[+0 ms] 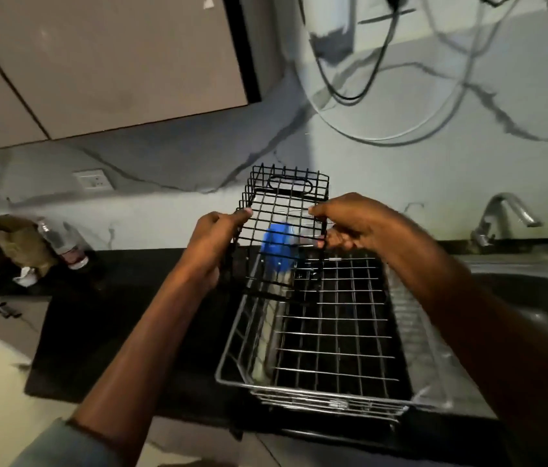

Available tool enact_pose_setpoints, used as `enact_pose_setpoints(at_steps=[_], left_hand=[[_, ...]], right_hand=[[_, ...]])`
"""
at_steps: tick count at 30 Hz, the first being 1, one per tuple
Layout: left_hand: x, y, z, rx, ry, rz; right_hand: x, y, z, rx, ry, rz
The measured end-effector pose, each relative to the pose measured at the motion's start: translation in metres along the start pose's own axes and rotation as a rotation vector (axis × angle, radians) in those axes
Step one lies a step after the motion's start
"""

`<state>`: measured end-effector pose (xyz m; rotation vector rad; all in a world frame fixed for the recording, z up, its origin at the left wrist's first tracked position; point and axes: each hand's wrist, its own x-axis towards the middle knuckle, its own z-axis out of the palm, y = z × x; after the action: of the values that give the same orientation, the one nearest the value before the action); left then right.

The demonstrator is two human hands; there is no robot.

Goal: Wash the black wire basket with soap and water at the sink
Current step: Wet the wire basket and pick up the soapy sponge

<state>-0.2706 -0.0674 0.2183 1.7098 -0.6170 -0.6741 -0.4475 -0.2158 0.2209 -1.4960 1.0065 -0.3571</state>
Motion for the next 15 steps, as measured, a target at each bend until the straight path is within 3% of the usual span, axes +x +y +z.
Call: enact_pose_setpoints(at_steps=[8,12,15], left_hand=[[-0.040,0.020,0.165,-0.170,-0.341,-0.267],[-0.048,0.012,0.251,-0.523,-0.504,-0.409],[-0.047,0.005,0.310,-0.682,-0.475,-0.499]], right_hand=[[-0.084,0.074,-0.172,-0.213,0.294,-0.165],[-0.100,0.113,-0.238,-0.275,0.423,-0.165],[-0.101,0.135,-0.281,-0.340,0.507,-0.192]])
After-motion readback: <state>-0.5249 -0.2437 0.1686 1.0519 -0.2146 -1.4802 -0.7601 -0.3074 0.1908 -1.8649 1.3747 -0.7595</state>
